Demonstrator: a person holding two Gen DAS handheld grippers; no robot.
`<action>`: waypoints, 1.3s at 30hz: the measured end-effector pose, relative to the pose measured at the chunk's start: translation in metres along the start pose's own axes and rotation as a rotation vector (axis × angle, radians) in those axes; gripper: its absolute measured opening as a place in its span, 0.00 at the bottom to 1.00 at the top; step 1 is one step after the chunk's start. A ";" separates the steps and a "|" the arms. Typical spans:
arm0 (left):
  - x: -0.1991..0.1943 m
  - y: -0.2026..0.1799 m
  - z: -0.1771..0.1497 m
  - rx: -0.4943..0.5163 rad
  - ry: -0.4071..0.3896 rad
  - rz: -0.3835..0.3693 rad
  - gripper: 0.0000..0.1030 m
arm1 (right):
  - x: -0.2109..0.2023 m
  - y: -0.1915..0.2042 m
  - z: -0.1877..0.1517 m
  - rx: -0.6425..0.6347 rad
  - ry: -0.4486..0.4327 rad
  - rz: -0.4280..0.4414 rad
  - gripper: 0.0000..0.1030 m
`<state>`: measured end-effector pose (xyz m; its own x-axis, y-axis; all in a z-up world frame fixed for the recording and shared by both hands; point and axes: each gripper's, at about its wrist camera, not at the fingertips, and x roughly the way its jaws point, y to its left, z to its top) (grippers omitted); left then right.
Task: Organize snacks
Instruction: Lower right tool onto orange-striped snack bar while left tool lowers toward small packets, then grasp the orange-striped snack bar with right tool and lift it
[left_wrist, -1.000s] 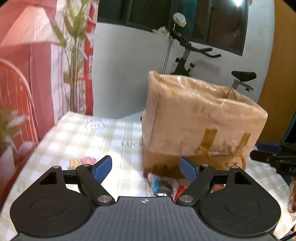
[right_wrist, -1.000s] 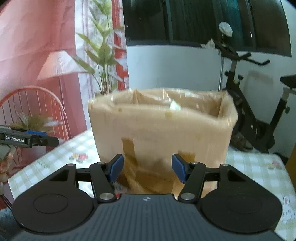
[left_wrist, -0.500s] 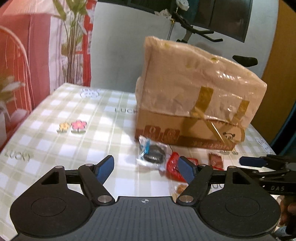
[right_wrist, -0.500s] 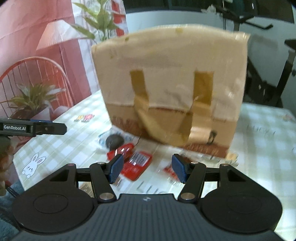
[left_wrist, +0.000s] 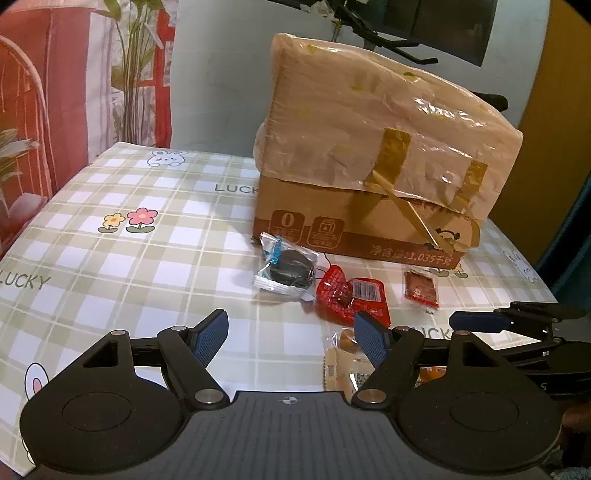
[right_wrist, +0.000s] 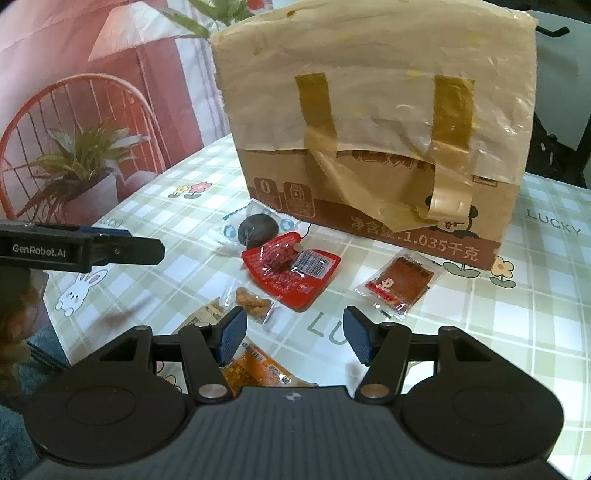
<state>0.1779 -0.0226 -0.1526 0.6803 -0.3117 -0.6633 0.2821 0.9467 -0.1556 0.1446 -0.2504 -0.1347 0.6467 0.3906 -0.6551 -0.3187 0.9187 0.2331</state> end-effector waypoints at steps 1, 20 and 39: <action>0.000 0.000 0.000 -0.002 0.001 0.000 0.75 | 0.000 0.001 0.000 -0.005 0.002 0.003 0.59; 0.001 0.004 -0.002 -0.023 0.012 0.009 0.75 | 0.030 0.027 -0.012 -0.135 0.116 0.148 0.62; 0.004 0.003 -0.001 -0.015 0.025 0.008 0.74 | -0.016 -0.026 -0.023 0.010 0.164 0.012 0.46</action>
<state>0.1807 -0.0210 -0.1570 0.6655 -0.3027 -0.6822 0.2665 0.9502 -0.1616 0.1263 -0.2817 -0.1469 0.5209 0.3877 -0.7605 -0.3180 0.9149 0.2487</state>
